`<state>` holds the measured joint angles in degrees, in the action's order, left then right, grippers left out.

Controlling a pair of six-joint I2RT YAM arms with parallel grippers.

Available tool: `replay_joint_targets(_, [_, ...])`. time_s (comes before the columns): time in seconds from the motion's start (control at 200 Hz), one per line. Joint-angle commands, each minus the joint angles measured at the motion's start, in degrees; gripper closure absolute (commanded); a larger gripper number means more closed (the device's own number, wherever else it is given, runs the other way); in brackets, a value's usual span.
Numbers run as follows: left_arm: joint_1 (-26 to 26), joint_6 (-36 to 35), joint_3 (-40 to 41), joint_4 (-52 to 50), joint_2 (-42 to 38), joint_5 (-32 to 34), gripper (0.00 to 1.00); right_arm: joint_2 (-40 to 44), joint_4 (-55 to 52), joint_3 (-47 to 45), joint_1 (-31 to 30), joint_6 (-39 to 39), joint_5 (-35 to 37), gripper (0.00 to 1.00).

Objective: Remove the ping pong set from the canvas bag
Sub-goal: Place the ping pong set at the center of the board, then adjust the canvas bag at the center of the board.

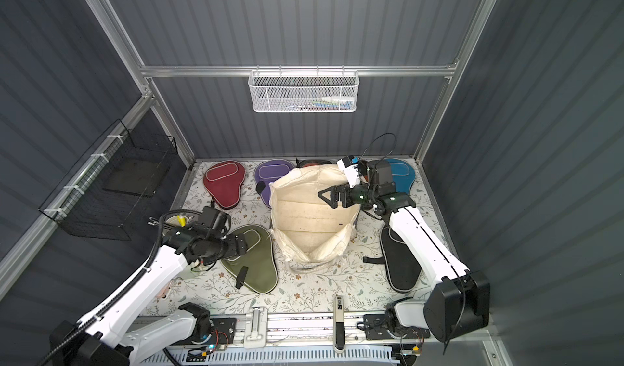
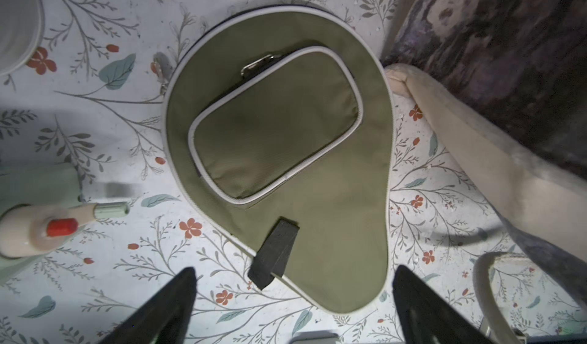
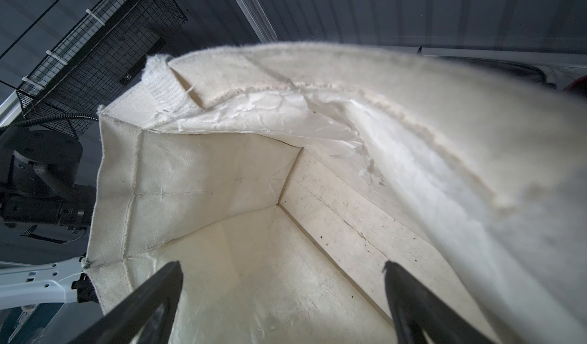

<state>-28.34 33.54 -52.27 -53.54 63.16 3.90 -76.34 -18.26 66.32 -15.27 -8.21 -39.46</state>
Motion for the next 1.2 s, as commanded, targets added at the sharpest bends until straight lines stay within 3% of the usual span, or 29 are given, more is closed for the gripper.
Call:
replay_joint_targets(0.0, [-5.0, -2.4, -6.3, 2.2, 3.3, 6.4, 0.00, 1.3, -3.6, 1.9, 0.4, 2.4, 0.4, 0.01])
replay_joint_targets(0.2, [-5.5, -8.8, -16.7, 7.1, 2.6, 8.5, 0.00, 7.1, -14.7, 7.2, 0.3, 4.9, 4.1, 0.01])
replay_joint_targets(0.47, [-9.6, -16.9, -27.3, 5.1, 4.5, 2.8, 0.00, 21.2, -24.4, 6.2, 0.1, 0.5, 14.4, 0.01])
replay_joint_targets(0.575, [-13.7, -17.2, -27.3, 7.5, 5.1, 0.1, 0.00, 25.2, -29.0, 5.8, -0.3, -3.0, 23.7, 0.01])
replay_joint_targets(0.705, [-19.1, -15.0, -26.2, 7.1, 9.3, 3.0, 0.00, 30.1, -32.4, 3.0, -2.1, -7.2, 34.5, 0.01])
replay_joint_targets(0.941, [-19.8, -11.0, -21.3, 6.8, 10.7, 11.1, 0.01, 28.4, -24.0, -8.4, -5.0, -11.6, 34.3, 0.05])
replay_joint_targets(1.041, [-19.9, -11.1, -20.5, 7.7, 10.3, 11.9, 0.11, 24.2, -18.9, -10.1, -5.5, -11.9, 32.4, 0.14])
replay_joint_targets(1.086, [-19.9, -11.2, -20.3, 8.5, 10.1, 11.6, 0.22, 22.3, -18.3, -9.7, -5.4, -11.7, 32.2, 0.21])
replay_joint_targets(1.131, [-19.8, -11.2, -20.2, 9.2, 9.9, 11.1, 0.36, 20.8, -18.9, -8.8, -5.5, -11.0, 32.5, 0.39])
replay_joint_targets(1.191, [-19.8, -11.3, -21.0, 9.2, 9.9, 10.2, 0.63, 20.1, -20.6, -7.4, -5.4, -10.1, 33.1, 0.63])
